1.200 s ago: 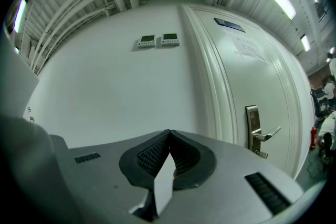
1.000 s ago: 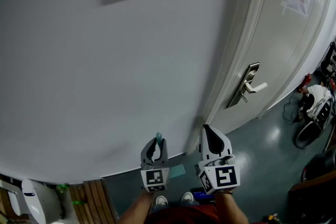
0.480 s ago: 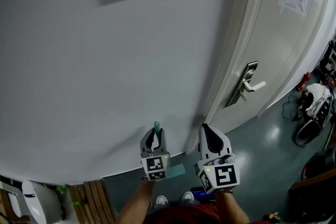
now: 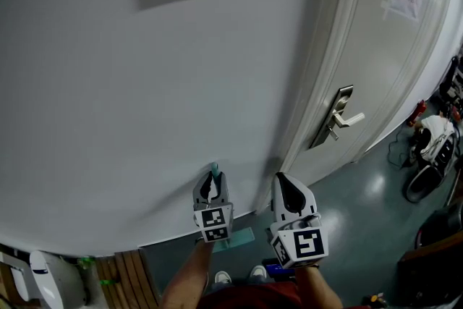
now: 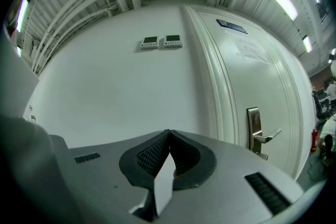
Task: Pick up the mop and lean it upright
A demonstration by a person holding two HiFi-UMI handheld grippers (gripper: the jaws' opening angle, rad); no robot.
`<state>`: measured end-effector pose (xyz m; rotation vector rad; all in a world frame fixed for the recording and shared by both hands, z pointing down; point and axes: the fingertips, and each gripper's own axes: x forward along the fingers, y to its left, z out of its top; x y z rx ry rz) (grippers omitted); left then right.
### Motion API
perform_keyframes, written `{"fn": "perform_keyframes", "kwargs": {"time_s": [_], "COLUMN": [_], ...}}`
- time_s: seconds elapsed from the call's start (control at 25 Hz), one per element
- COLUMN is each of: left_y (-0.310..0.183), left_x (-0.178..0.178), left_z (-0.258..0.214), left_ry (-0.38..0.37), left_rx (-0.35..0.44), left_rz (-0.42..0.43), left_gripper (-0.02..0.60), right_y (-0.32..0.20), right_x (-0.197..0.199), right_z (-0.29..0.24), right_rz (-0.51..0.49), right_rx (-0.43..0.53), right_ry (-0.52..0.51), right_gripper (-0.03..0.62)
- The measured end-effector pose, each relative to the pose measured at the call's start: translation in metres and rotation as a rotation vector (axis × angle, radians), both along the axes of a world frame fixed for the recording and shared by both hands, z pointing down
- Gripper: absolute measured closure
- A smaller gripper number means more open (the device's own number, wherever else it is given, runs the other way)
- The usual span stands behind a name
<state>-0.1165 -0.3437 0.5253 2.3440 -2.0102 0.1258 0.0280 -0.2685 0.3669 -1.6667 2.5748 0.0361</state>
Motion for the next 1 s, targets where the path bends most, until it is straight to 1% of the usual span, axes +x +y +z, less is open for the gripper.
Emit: {"fn": "perform_keyframes", "kwargs": {"time_s": [0.16,0.36,0.4,0.56,0.64,0.88,1.0], "left_y": [-0.001,-0.002,-0.002,0.003,0.004,0.007,0.009], "left_x": [-0.001,0.0,0.0,0.002,0.005,0.003,0.001], "left_z": [0.0,0.004,0.006,0.009,0.01,0.011,0.01], "left_ry": [0.006,-0.017,-0.019,-0.022,-0.025,-0.029,-0.025], "left_rx": [-0.001,-0.027,-0.036,-0.034,-0.035,-0.041,-0.041], "left_rz": [-0.006,0.001,0.005,0.018,0.024,0.007,-0.004], "left_gripper": [0.471,0.466,0.457,0.375,0.344,0.31,0.283], "right_y": [0.001,0.002,0.002,0.003,0.003,0.005,0.006], "right_x": [0.002,0.0,0.0,0.001,0.002,0.003,0.003], "right_z": [0.0,0.001,0.002,0.002,0.002,0.003,0.003], "right_rz": [0.004,-0.002,-0.002,-0.001,0.002,0.001,0.001], "right_rx": [-0.001,-0.005,-0.005,-0.005,-0.006,-0.007,-0.006], "right_ry": [-0.001,0.0,0.0,0.0,-0.002,-0.002,-0.001], "right_gripper": [0.579,0.579,0.579,0.579,0.579,0.579,0.579]}}
